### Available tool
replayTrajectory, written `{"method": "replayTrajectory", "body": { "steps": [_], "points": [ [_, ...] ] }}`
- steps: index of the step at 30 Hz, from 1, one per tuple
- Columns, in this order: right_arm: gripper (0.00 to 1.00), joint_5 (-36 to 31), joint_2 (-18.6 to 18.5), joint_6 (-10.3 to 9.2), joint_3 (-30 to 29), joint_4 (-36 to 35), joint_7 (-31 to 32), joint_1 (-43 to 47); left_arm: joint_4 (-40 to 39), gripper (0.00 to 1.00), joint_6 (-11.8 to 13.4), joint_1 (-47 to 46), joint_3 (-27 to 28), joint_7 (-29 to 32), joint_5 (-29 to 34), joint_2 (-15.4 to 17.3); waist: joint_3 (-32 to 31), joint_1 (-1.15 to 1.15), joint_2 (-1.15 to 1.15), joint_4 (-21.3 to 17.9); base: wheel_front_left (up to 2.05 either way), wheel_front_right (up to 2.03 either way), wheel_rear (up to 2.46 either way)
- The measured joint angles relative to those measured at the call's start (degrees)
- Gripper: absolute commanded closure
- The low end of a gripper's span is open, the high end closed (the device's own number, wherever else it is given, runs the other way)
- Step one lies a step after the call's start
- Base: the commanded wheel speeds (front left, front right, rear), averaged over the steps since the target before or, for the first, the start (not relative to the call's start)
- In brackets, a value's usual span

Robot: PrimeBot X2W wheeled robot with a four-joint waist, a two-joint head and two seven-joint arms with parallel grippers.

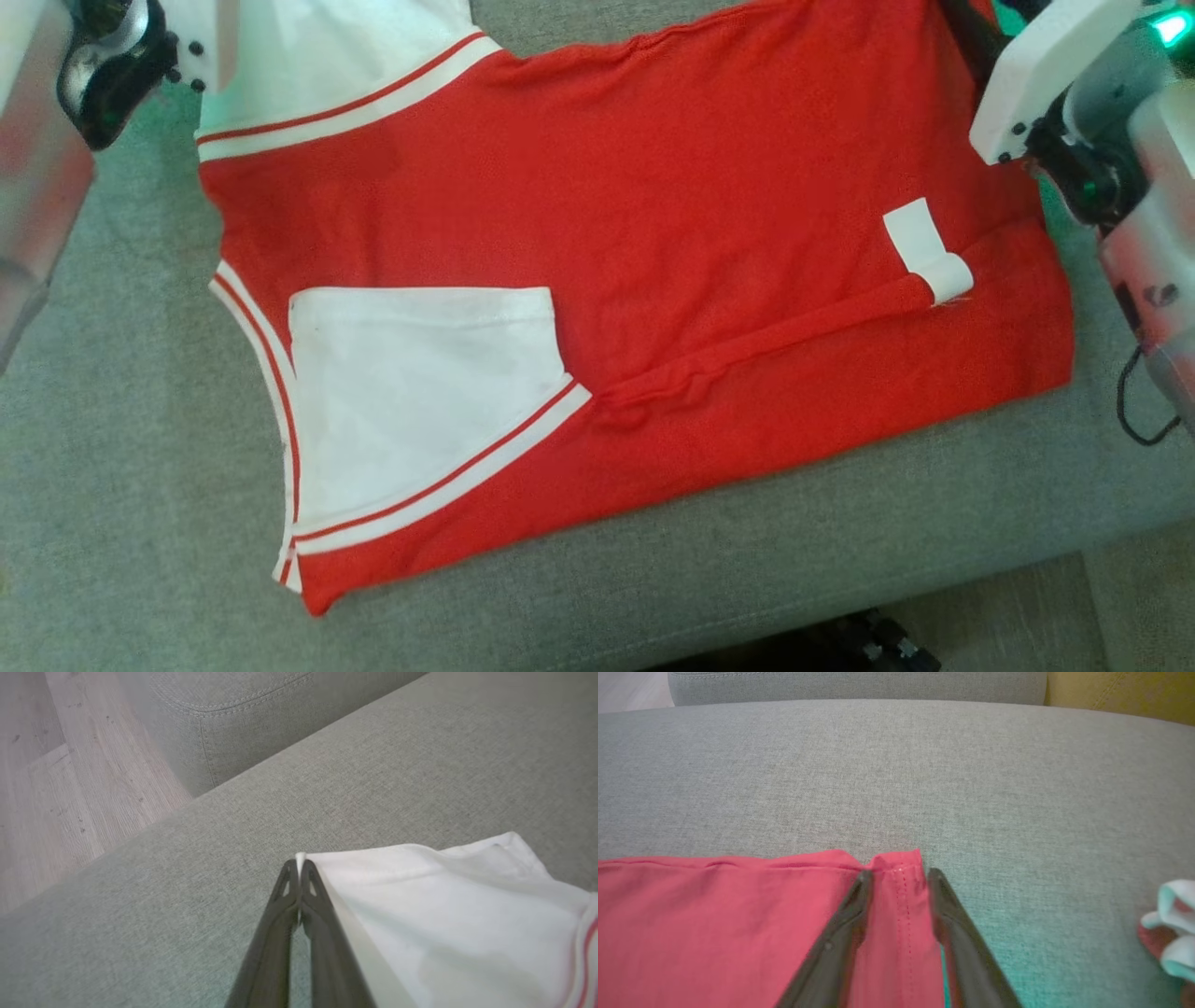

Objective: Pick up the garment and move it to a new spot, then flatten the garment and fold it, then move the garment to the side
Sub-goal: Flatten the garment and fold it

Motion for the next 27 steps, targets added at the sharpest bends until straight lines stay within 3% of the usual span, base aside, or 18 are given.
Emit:
{"method": "replayTrajectory", "body": {
  "steps": [1,9,16,19,27],
  "points": [
    [1.00,0.3,0.0,0.00,1.0,0.6,-0.5,-0.4,0.0,1.00,0.0,-0.2,-0.3,0.0,-0.3,0.0,0.0,0.00,0.00,0.1,0.00,0.00,0.00],
    [1.00,4.2,-0.5,0.00,7.0,3.6,-4.7,-2.3,0.1,1.00,0.0,-0.6,-3.1,-1.9,-2.0,0.2,-0.7,0.00,0.00,0.7,0.00,0.00,0.00],
    [1.00,8.1,-1.3,0.00,7.7,5.6,-11.2,-5.2,-1.0,1.00,0.0,-2.2,-4.4,-11.1,-1.8,0.8,-1.7,0.00,0.00,1.5,0.00,0.00,0.00],
    [1.00,11.2,-2.9,0.00,7.2,5.7,-14.1,-6.6,-2.4,1.00,0.0,-5.4,-5.0,-16.0,-1.7,0.9,-2.7,-0.01,0.00,2.2,0.00,0.00,0.00],
    [1.00,15.6,-8.7,0.00,8.8,2.3,-15.5,-2.4,-11.2,1.00,0.0,-4.1,-9.7,-21.4,-3.7,3.4,-6.0,0.00,0.00,5.1,0.00,0.00,0.00]
  ]
}}
